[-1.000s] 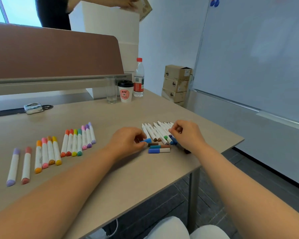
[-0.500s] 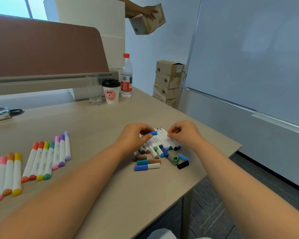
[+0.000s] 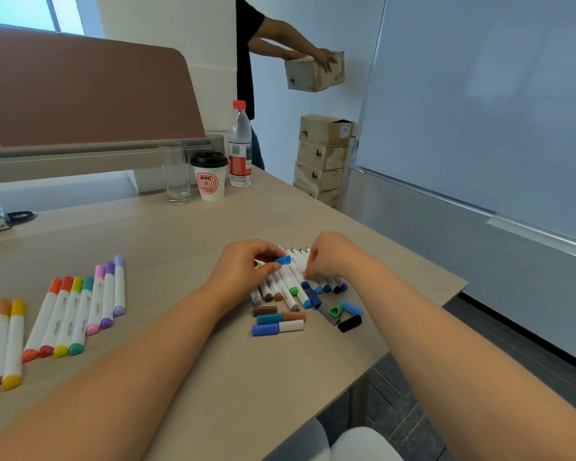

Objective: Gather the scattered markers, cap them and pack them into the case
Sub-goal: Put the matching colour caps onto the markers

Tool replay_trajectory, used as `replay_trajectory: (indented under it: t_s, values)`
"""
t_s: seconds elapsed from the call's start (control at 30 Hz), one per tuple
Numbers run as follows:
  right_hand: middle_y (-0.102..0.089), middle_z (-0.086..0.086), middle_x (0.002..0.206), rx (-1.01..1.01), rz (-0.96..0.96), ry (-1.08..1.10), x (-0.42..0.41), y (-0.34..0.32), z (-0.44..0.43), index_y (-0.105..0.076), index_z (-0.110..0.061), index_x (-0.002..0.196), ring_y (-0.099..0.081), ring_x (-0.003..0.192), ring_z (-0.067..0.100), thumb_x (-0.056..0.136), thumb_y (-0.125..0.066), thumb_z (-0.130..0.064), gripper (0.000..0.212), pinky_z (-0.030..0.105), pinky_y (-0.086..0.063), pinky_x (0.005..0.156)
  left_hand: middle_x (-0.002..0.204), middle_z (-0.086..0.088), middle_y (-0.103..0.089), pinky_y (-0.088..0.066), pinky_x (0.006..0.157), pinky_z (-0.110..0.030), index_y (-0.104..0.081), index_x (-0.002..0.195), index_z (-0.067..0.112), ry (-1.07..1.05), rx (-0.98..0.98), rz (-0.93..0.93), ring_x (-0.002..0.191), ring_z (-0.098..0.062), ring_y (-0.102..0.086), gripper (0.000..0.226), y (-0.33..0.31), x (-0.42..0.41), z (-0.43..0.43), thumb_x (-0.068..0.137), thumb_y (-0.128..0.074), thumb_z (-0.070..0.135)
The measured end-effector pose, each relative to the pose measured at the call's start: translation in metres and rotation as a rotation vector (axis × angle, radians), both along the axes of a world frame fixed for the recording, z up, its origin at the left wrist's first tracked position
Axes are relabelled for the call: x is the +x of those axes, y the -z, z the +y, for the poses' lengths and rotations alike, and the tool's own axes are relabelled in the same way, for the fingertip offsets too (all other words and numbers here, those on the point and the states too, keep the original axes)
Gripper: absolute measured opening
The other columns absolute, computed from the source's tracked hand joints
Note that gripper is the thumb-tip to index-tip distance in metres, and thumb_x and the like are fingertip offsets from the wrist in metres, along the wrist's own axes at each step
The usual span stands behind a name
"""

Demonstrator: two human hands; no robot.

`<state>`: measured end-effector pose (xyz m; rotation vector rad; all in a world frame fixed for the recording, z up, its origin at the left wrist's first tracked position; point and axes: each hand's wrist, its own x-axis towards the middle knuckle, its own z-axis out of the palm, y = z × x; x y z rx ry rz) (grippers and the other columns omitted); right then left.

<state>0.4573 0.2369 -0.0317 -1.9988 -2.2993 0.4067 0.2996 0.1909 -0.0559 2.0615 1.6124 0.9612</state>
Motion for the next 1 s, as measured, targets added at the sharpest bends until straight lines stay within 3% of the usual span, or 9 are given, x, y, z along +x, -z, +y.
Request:
replay_trajectory:
  t_s: [0.13, 0.23, 0.3, 0.37, 0.47, 0.63, 0.73, 0.87, 1.0]
  values:
    - [-0.054, 0.001, 0.061, -0.01, -0.058, 0.06, -0.004, 0.001, 0.003, -0.054, -0.008, 0.068, -0.05, 0.057, 0.013, 0.078, -0.071, -0.036, 0.034, 0.025, -0.041, 0.054, 0.11, 0.005, -0.064, -0.04, 0.078, -0.012, -0.066, 0.11, 0.019, 0.008, 0.014, 0.03, 0.084, 0.001, -0.052, 0.026, 0.003, -0.004, 0.001, 0.085, -0.064, 0.013]
    - [-0.05, 0.001, 0.061, 0.007, -0.062, 0.086, -0.006, 0.002, 0.003, -0.047, -0.012, 0.063, -0.047, 0.057, 0.013, 0.078, -0.07, -0.042, 0.041, 0.027, -0.04, 0.061, 0.111, 0.004, -0.064, -0.042, 0.081, -0.014, -0.066, 0.111, 0.019, 0.011, 0.011, 0.025, 0.087, 0.0, -0.053, 0.026, 0.005, -0.007, 0.003, 0.086, -0.063, 0.013]
    - [-0.051, 0.0, 0.063, -0.008, -0.031, 0.076, -0.004, 0.0, 0.004, -0.053, -0.011, 0.065, -0.05, 0.063, 0.014, 0.081, -0.066, -0.046, 0.041, 0.027, -0.039, 0.063, 0.112, 0.004, -0.064, -0.042, 0.082, -0.015, -0.065, 0.113, 0.019, 0.012, 0.008, 0.03, 0.087, -0.001, -0.052, 0.027, 0.005, -0.008, 0.004, 0.087, -0.061, 0.014]
    - [-0.062, 0.001, 0.072, -0.025, -0.004, 0.048, 0.001, -0.006, 0.003, -0.069, -0.007, 0.079, -0.058, 0.076, 0.016, 0.086, -0.059, -0.047, 0.041, 0.028, -0.044, 0.07, 0.113, 0.004, -0.063, -0.04, 0.08, -0.013, -0.064, 0.115, 0.02, 0.019, 0.014, 0.037, 0.083, 0.001, -0.05, 0.028, 0.005, -0.007, 0.004, 0.088, -0.06, 0.016]
    - [-0.069, 0.007, 0.095, -0.01, 0.044, -0.001, 0.008, -0.011, 0.0, -0.073, -0.006, 0.096, -0.061, 0.097, 0.02, 0.085, -0.064, -0.04, 0.037, 0.032, -0.048, 0.09, 0.114, 0.005, -0.063, -0.04, 0.08, -0.014, -0.064, 0.117, 0.021, 0.023, 0.014, 0.042, 0.082, 0.001, -0.05, 0.029, 0.005, -0.004, 0.005, 0.088, -0.059, 0.017]
    - [-0.062, -0.004, 0.075, -0.055, 0.234, -0.088, -0.001, -0.006, -0.01, -0.068, -0.014, 0.079, -0.055, 0.074, 0.009, 0.076, -0.075, -0.029, 0.017, 0.022, -0.045, 0.068, 0.096, 0.008, -0.065, -0.043, 0.074, -0.012, -0.068, 0.103, 0.018, 0.001, -0.012, -0.02, 0.077, 0.001, -0.055, 0.02, 0.006, -0.006, 0.005, 0.084, -0.066, 0.014]
    - [-0.065, 0.0, 0.078, -0.122, 0.193, -0.093, -0.011, -0.003, -0.012, -0.072, -0.008, 0.09, -0.058, 0.075, 0.012, 0.075, -0.076, -0.032, 0.028, 0.028, -0.05, 0.078, 0.084, 0.015, -0.061, -0.048, 0.074, -0.012, -0.069, 0.097, 0.018, 0.019, -0.024, -0.093, 0.076, 0.002, -0.057, 0.016, 0.004, -0.012, 0.004, 0.082, -0.067, 0.011]
    - [-0.064, -0.002, 0.066, -0.162, 0.101, -0.036, -0.016, -0.001, -0.01, -0.073, -0.006, 0.086, -0.06, 0.071, 0.015, 0.077, -0.074, -0.037, 0.032, 0.032, -0.053, 0.082, 0.096, 0.01, -0.063, -0.046, 0.079, -0.013, -0.068, 0.107, 0.016, 0.033, -0.058, -0.182, 0.086, -0.002, -0.06, 0.023, 0.002, -0.017, 0.004, 0.085, -0.064, 0.01]
    - [-0.059, -0.004, 0.056, -0.153, 0.009, -0.001, -0.02, 0.001, -0.009, -0.059, -0.014, 0.06, -0.053, 0.056, 0.011, 0.079, -0.07, -0.039, 0.034, 0.025, -0.046, 0.066, 0.107, 0.003, -0.066, -0.047, 0.089, -0.021, -0.067, 0.11, 0.013, 0.032, -0.085, -0.199, 0.096, -0.009, -0.06, 0.025, 0.0, -0.018, 0.004, 0.086, -0.062, 0.008]
